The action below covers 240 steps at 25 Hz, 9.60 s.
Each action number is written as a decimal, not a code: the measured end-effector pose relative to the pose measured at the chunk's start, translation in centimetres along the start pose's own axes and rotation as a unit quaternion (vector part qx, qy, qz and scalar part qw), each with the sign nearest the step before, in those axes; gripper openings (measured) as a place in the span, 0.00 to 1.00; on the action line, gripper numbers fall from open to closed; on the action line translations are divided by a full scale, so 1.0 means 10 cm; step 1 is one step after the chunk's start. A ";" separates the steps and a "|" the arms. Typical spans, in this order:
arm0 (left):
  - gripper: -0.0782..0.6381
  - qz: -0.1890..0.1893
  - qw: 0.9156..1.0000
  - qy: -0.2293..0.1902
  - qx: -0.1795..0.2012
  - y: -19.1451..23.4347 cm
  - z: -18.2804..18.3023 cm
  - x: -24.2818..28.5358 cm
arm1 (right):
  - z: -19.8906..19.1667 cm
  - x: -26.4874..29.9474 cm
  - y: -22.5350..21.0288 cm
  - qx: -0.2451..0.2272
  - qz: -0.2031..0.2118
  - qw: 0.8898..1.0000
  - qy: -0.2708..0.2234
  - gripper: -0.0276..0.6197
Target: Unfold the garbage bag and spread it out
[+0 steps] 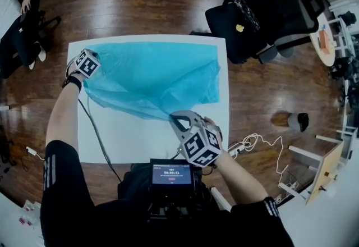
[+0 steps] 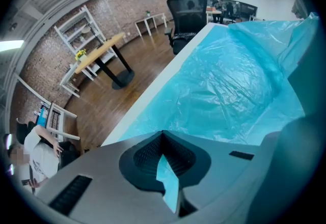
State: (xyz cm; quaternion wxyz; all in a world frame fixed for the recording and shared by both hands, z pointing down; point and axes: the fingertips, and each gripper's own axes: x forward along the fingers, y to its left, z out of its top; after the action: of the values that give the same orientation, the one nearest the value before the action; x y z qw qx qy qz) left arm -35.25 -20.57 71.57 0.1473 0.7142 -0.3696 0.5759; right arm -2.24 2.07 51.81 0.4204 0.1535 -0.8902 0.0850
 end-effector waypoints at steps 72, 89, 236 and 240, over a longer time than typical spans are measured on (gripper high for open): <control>0.27 -0.104 0.986 -0.088 0.093 -1.80 1.47 0.04 | -0.97 0.50 1.33 0.325 0.244 0.914 0.020 0.07; 0.26 -0.093 0.984 -0.079 0.127 -1.82 1.48 0.06 | -1.14 0.08 1.20 0.354 0.234 0.906 -0.009 0.27; 0.22 0.021 0.978 -0.150 0.144 -1.56 1.45 -0.78 | -2.15 0.71 -1.36 0.214 -0.088 0.967 0.108 0.32; 0.22 0.041 0.985 -0.164 0.033 -1.36 0.93 -1.29 | -2.08 0.71 -1.35 0.213 -0.083 0.968 0.102 0.32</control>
State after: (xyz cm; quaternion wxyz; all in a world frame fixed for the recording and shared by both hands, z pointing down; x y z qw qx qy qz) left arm -19.94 -12.59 59.72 0.0373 0.7877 -0.3983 0.4685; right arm 13.21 -6.17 70.75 0.4722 0.3035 -0.7882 0.2525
